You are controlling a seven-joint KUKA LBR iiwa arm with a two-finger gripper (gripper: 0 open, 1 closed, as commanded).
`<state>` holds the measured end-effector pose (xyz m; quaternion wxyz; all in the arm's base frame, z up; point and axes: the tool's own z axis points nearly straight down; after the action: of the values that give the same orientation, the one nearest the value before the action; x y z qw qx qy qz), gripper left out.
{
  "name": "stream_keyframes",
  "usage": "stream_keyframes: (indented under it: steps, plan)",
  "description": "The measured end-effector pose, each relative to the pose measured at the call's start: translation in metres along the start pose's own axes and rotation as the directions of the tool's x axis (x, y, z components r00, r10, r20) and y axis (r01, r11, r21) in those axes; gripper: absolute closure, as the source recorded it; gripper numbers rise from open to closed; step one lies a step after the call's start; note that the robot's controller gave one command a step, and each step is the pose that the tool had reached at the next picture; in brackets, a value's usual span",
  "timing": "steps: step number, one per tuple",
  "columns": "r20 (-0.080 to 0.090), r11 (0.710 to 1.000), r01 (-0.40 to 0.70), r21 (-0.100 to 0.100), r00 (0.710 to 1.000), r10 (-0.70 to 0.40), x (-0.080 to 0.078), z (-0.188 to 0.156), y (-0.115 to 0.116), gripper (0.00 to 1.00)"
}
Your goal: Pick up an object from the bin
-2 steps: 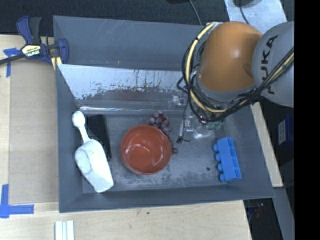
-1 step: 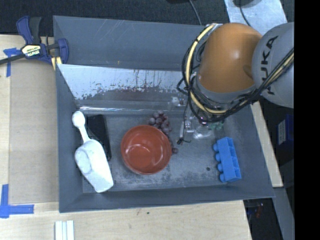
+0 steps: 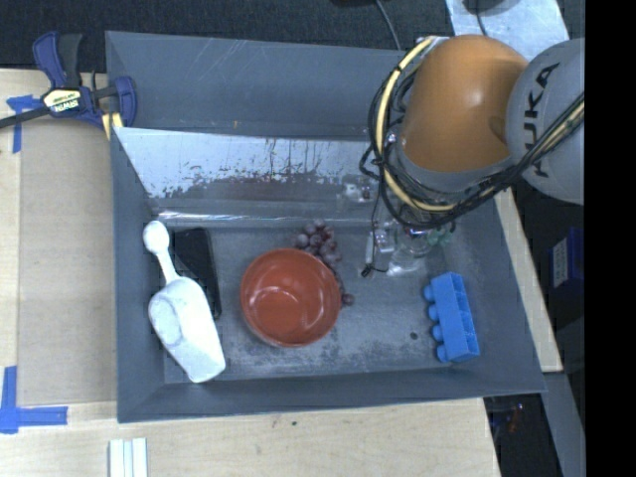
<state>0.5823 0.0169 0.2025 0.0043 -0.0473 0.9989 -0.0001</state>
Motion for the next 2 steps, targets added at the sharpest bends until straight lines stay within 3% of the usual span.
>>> stream_keyframes:
  steps: [1, 2]
  plan:
    - [-0.004, 0.978, 0.21, -0.003, 0.978, -0.21, -0.018, 0.062, 0.06, 0.0]
    - [0.002, 0.958, 0.287, 0.001, 0.958, -0.287, -0.039, 0.085, 0.023, 0.0]
